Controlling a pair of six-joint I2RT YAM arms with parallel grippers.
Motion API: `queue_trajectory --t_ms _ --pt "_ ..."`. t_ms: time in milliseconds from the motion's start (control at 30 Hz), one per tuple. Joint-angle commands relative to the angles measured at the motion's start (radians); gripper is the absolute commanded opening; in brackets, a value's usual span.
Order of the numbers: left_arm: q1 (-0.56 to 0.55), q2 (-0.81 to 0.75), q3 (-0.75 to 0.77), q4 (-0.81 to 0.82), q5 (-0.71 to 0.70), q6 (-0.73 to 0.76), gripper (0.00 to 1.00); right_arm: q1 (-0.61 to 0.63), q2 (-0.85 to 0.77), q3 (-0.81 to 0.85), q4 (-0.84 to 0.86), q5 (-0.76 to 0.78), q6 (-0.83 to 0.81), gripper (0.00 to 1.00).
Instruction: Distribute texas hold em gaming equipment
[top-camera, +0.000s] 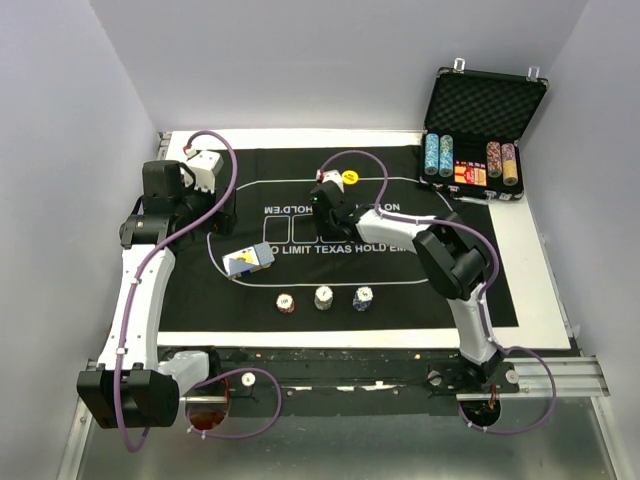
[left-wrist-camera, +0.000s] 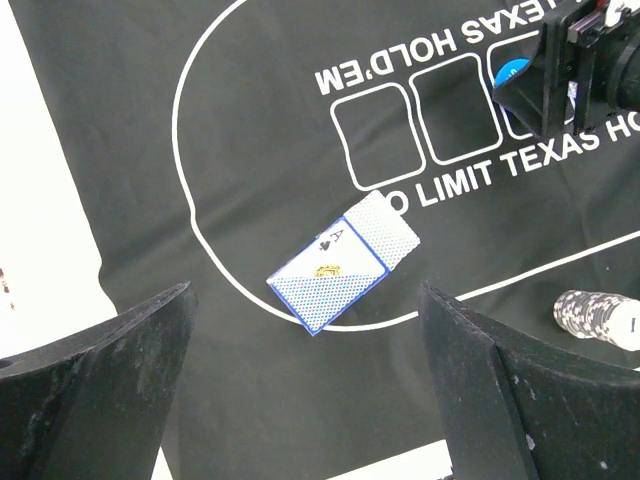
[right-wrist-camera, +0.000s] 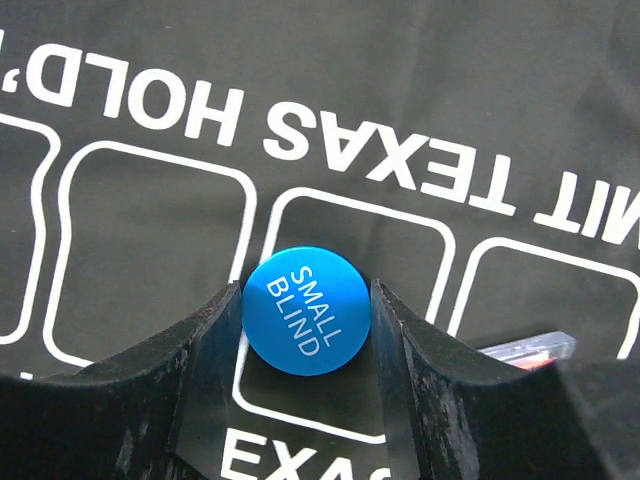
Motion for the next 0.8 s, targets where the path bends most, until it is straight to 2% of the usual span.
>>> queue_trajectory --t_ms 0,200,500,767 --pt "0.006 -0.026 -0.014 -0.009 -0.012 0.011 0.99 0.046 0.073 0.07 -0.067 0.019 -0.003 0.51" --pt "0.012 -0.034 -0.03 -0.013 -0.014 0.017 0.99 0.11 0.206 0.305 -0.124 -0.004 0.01 0.5" --pt "0.03 -0.055 -0.043 -0.026 -0.002 0.038 0.99 0.169 0.467 0.721 -0.207 -0.127 0.069 0.5" --pt "0.062 -0.06 -0.042 -0.037 0.015 0.063 0.99 0.176 0.562 0.822 -0.092 -0.3 0.164 0.5"
